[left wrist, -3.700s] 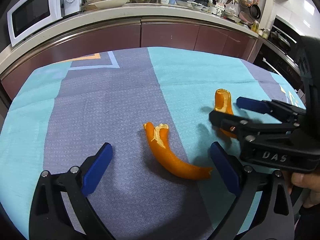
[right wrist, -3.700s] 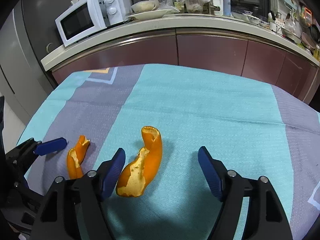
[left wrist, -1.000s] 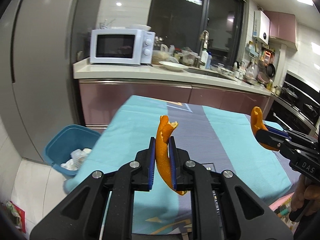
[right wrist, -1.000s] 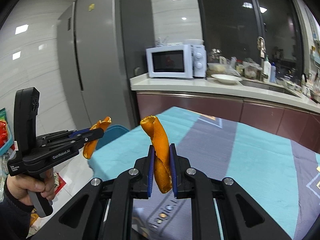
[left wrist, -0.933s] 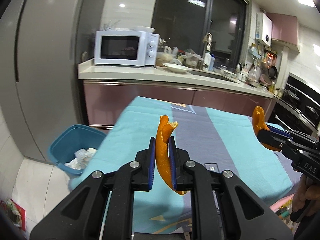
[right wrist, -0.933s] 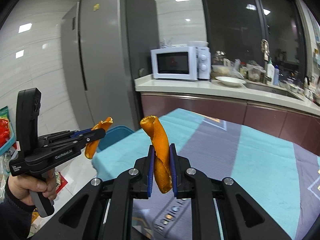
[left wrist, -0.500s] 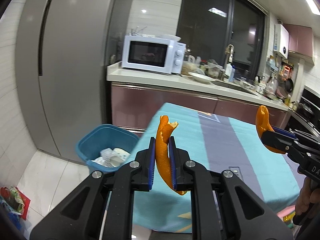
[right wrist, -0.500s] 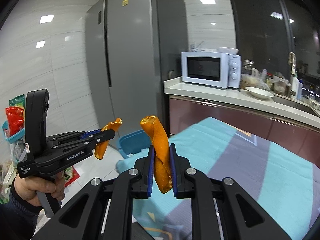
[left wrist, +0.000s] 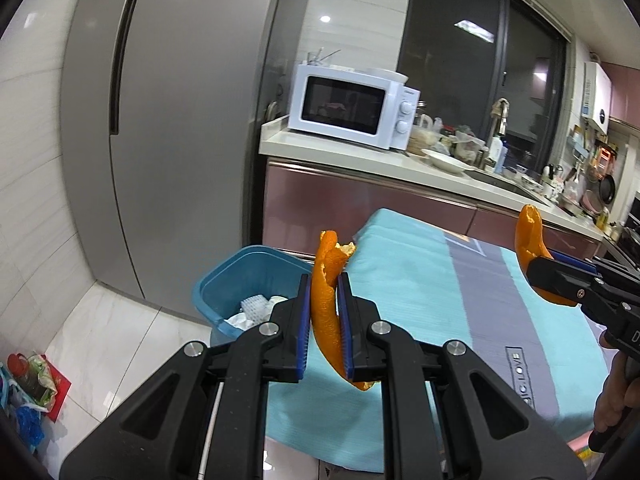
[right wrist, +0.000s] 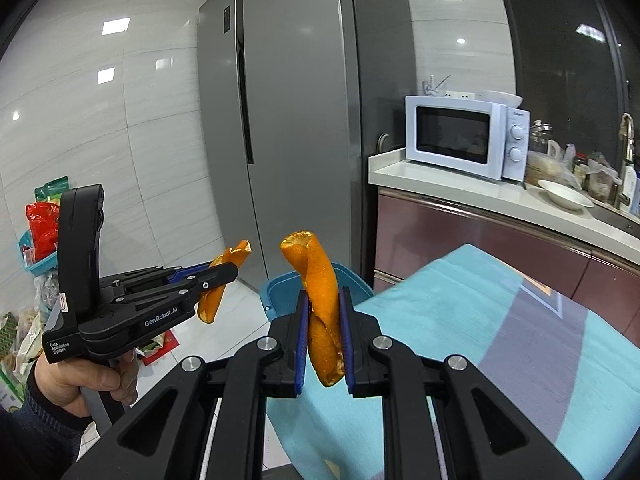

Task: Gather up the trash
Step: 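Lift and carry both orange peels with both tools over the blue bin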

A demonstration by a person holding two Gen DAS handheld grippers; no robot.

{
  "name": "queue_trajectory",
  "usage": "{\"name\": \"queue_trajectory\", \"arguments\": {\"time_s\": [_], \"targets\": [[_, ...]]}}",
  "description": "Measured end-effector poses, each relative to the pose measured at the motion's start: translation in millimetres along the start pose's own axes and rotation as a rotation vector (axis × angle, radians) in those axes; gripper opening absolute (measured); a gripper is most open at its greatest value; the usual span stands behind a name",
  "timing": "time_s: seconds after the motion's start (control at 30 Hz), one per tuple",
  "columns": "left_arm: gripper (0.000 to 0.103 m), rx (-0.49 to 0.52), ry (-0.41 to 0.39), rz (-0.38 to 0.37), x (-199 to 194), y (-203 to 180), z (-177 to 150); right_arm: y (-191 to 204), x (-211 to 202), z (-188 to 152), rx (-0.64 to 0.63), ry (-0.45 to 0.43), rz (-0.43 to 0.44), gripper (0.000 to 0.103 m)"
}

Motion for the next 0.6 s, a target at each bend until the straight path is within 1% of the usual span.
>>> {"name": "queue_trajectory", "arguments": {"time_s": [0.17,0.6], "targets": [[0.013,-0.014,0.012,0.030,20.6,15.3,8.5,3.0,25.3,8.3,-0.006,0.016,0.036,0.013],[0.013,-0.017,0.048,0.086,83.4,28.2,30.6,-5.1,84.9,22.5,0.001,0.061,0.095,0.013]]}}
Point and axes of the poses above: each gripper's, at about its wrist camera, not at the fingertips, and x roughly the way its jaws point, y to its left, z to its top, the point moved 9 cm from there along x, roughly the way its jaws point, and after that the axes turned 5 degrees about -x, right-handed, at the moved point
